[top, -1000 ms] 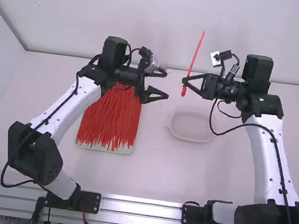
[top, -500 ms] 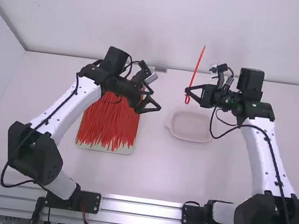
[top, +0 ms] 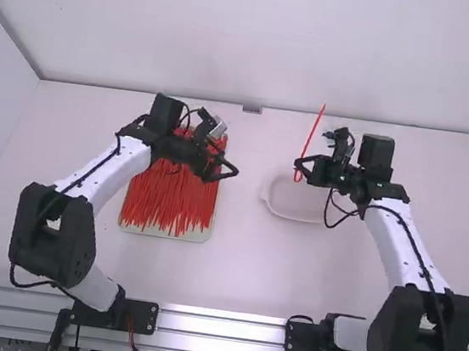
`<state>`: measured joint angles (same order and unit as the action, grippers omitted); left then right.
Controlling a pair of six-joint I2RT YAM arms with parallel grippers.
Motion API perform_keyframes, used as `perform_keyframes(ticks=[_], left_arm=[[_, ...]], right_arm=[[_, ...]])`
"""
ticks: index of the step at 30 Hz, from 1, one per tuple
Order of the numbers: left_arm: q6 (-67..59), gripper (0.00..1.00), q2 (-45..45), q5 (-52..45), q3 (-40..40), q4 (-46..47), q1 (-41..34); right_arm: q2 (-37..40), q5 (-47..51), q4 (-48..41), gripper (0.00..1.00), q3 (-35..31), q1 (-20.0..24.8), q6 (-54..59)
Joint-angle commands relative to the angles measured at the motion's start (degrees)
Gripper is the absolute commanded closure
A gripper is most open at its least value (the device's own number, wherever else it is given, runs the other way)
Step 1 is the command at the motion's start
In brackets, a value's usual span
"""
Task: Fasten the cable tie
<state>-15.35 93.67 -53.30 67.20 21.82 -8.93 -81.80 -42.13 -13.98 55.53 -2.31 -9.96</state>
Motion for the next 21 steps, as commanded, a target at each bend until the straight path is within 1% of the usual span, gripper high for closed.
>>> perform_keyframes(ticks=[1,2,8,9,10,13,16,17,19,21], left_arm=[[1.0,0.01,-0.5,-2.8,-1.3,0.0,0.4],[1.0,0.01,-0.5,-2.8,-1.5,0.0,0.5],[0.9,0.01,-0.5,-2.8,-1.9,0.3,0.9],[1.0,0.01,-0.5,-2.8,-1.9,0.3,0.9],[1.0,0.01,-0.5,-2.8,-1.9,0.3,0.9],[1.0,0.01,-0.5,-2.8,-1.9,0.2,1.2],[1.0,0.01,-0.5,-2.8,-1.9,0.2,0.9],[1.0,0.01,-0.5,-2.8,-1.9,0.3,0.9],[1.0,0.01,-0.5,-2.8,-1.9,0.3,0.8],[1.0,0.01,-0.5,-2.8,-1.9,0.3,1.2]], right_arm=[[0.7,11.7,-0.1,1.0,-1.4,-2.1,-0.8],[0.7,12.6,-0.1,1.0,-1.5,-2.3,-0.8],[0.7,28.1,2.0,1.0,-5.8,-6.0,-5.6],[0.7,30.5,3.6,1.0,-7.4,-6.8,-6.8],[0.7,30.5,3.6,1.0,-7.4,-6.8,-6.8],[0.7,35.8,9.2,1.0,-12.1,-8.0,-8.2],[0.7,37.6,13.2,1.0,-15.4,-7.7,-9.3],[0.7,37.5,15.7,1.0,-17.2,-7.4,-9.4],[0.7,37.5,17.2,1.0,-18.4,-7.1,-9.3],[0.7,37.5,20.9,1.0,-21.0,-6.0,-9.3]])
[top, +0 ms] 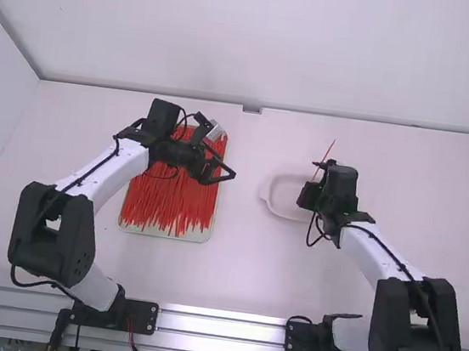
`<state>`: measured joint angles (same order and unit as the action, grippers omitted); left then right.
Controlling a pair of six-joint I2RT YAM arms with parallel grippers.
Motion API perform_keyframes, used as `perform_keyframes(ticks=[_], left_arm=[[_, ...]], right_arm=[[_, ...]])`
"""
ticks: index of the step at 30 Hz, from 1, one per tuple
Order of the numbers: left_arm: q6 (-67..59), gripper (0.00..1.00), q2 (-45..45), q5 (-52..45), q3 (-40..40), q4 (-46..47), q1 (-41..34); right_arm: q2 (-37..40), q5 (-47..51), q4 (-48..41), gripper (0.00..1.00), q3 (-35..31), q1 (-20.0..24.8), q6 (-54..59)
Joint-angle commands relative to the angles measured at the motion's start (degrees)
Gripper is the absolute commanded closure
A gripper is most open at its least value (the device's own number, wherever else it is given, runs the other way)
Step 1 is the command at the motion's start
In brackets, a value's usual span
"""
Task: Fasten the cable tie
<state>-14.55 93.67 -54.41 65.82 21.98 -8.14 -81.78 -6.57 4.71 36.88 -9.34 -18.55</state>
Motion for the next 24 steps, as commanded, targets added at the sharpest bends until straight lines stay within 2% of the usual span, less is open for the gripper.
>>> perform_keyframes(ticks=[1,8,14,24], left_arm=[[0.2,0.01,-0.5,-1.7,-0.5,0.2,0.4],[0.2,0.01,-0.5,-1.7,-0.5,0.0,0.0],[0.2,0.01,-0.5,-1.7,-0.5,0.0,0.0],[0.2,0.01,-0.5,-1.7,-0.5,0.0,0.0]], right_arm=[[0.6,1.9,2.4,1.0,-2.5,1.1,-0.7],[-3.3,1.9,7.0,1.0,-4.2,2.3,-0.6],[-8.5,2.0,10.0,1.0,-4.2,0.9,-0.5],[-6.5,1.9,10.9,1.0,-4.2,0.7,-0.7]])
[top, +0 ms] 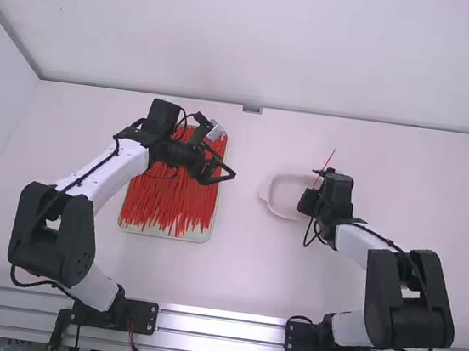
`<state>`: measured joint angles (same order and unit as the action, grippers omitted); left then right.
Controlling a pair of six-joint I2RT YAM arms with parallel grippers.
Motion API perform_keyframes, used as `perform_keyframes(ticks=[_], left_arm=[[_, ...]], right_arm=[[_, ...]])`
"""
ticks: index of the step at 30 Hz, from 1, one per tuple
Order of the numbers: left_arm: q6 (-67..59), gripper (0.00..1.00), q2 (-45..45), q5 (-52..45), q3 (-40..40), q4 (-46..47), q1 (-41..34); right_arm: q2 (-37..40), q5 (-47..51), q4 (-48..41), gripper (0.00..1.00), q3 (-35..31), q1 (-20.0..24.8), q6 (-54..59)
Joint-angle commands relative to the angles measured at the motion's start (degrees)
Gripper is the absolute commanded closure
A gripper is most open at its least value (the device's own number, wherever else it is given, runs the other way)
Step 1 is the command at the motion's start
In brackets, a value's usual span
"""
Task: Fasten the cable tie
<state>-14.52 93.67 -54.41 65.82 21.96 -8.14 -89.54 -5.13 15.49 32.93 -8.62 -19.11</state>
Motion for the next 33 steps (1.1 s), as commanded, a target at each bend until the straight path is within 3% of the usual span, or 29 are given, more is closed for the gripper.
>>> perform_keyframes(ticks=[1,2,4,5,13,25,33], left_arm=[[0.2,0.01,-0.5,-1.7,-0.5,0.1,0.0],[0.2,0.01,-0.5,-1.7,-0.5,0.0,0.0],[0.1,0.01,-0.5,-1.7,-0.5,0.0,0.0],[0.1,0.01,-0.5,-1.7,-0.5,0.0,0.0],[0.1,0.01,-0.6,-1.4,-0.4,0.1,0.0],[-0.8,0.01,-6.2,-1.1,-0.5,6.3,6.2],[1.2,0.01,-12.9,9.3,-0.5,11.4,6.4]], right_arm=[[1.2,0.5,0.1,0.99,-0.3,0.0,-0.1],[1.2,0.5,-0.1,0.89,-0.3,0.0,0.0],[1.2,0.5,-0.3,0.59,-0.3,0.0,0.0],[1.2,0.5,-0.3,0.02,-0.3,0.0,0.0],[3.6,0.5,-1.4,0.01,-0.3,0.0,0.1],[20.6,0.9,-15.2,0.02,-0.3,-0.1,-0.2],[30.1,1.2,-21.2,0.02,-0.3,-3.7,-0.2]])
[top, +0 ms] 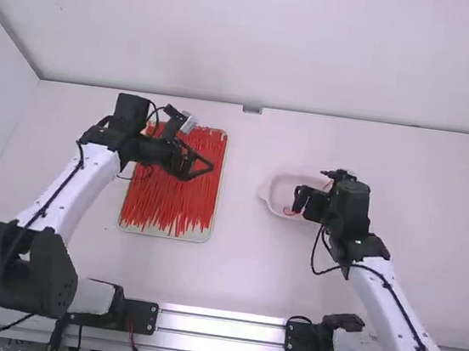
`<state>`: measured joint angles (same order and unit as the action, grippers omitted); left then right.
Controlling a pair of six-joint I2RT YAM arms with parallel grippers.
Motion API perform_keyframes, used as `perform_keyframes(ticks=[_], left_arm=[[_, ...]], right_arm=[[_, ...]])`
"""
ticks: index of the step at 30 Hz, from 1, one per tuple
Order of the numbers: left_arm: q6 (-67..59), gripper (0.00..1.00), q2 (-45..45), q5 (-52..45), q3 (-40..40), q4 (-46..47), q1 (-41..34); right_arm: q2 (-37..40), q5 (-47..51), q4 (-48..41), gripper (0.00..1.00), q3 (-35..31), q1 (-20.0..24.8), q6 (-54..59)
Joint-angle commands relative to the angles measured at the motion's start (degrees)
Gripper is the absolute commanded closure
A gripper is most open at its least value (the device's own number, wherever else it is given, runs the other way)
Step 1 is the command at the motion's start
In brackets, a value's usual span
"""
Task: Fasten the cable tie
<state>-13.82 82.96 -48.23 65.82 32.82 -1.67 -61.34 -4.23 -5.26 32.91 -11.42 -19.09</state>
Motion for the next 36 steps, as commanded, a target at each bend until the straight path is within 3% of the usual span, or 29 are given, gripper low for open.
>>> perform_keyframes(ticks=[1,4,10,21,36], left_arm=[[0.5,0.01,-2.6,3.3,-0.5,0.8,-0.3],[0.6,0.01,-3.5,4.0,-0.5,1.3,-0.6],[3.8,0.07,-6.8,7.4,-3.7,-1.8,1.7],[13.5,0.24,-16.5,17.0,-13.4,-11.5,1.7],[13.8,0.54,-34.0,34.5,-30.9,-28.9,1.7]], right_arm=[[2.6,0.7,-0.9,0.02,-0.3,-1.5,-0.2],[4.5,3.2,-1.8,0.01,-0.3,-3.1,-0.2],[8.0,4.2,1.4,0.07,-3.6,0.1,3.2],[19.0,4.2,5.3,0.27,-14.6,11.1,14.1],[37.5,4.2,5.3,0.59,-32.9,11.4,19.1]])
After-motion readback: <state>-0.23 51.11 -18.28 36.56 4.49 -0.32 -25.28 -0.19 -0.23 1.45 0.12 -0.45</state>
